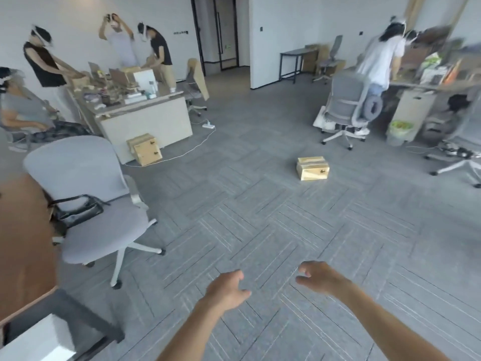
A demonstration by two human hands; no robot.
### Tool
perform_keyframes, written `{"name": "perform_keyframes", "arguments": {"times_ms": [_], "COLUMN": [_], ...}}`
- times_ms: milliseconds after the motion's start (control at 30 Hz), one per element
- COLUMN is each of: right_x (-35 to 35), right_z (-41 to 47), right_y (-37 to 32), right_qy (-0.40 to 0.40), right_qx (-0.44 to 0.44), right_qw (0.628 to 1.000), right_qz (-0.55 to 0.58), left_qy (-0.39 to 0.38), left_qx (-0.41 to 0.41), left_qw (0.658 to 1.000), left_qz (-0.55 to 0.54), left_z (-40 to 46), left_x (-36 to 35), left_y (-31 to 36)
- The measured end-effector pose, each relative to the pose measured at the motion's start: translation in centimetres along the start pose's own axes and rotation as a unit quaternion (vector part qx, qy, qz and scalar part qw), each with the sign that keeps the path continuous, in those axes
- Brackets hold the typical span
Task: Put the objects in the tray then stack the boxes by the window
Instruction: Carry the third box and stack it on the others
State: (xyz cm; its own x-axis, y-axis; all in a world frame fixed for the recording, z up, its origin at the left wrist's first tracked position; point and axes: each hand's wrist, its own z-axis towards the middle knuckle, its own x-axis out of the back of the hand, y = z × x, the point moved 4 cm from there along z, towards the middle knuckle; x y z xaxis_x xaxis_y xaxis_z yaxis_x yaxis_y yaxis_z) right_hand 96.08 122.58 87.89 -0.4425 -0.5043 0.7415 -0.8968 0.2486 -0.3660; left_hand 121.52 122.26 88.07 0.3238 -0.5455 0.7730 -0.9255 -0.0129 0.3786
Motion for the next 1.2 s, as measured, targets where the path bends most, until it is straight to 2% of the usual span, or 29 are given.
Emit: {"name": "perform_keyframes", "arguments": {"times_ms": [267, 600, 867, 1033, 1200], "right_x": [10.2, 24.8, 36.6, 45.0, 55.2], "right_z": [11.4, 28.1, 39.5, 48.9, 58.8], "right_y": [6.4, 10.9, 18.1, 25.1, 31.7], "right_qy": [0.021, 0.063, 0.101, 0.104, 0.094], "right_qx": [-0.048, -0.106, -0.151, -0.147, -0.127], "right_qw": [0.997, 0.989, 0.975, 0.973, 0.973], "right_qz": [0.057, 0.081, 0.129, 0.144, 0.170], "left_qy": [-0.025, -0.067, -0.084, -0.077, -0.080], "left_qx": [-0.056, -0.143, -0.163, -0.160, -0.123], "left_qw": [0.997, 0.984, 0.977, 0.977, 0.985], "left_qz": [0.036, 0.080, 0.108, 0.117, 0.090], "left_z": [16.7, 40.9, 57.9, 68.9, 79.2], "left_x": [4.1, 14.0, 18.6, 20.3, 22.3], "left_y": [10.9, 22.3, 33.7, 42.1, 51.6]}}
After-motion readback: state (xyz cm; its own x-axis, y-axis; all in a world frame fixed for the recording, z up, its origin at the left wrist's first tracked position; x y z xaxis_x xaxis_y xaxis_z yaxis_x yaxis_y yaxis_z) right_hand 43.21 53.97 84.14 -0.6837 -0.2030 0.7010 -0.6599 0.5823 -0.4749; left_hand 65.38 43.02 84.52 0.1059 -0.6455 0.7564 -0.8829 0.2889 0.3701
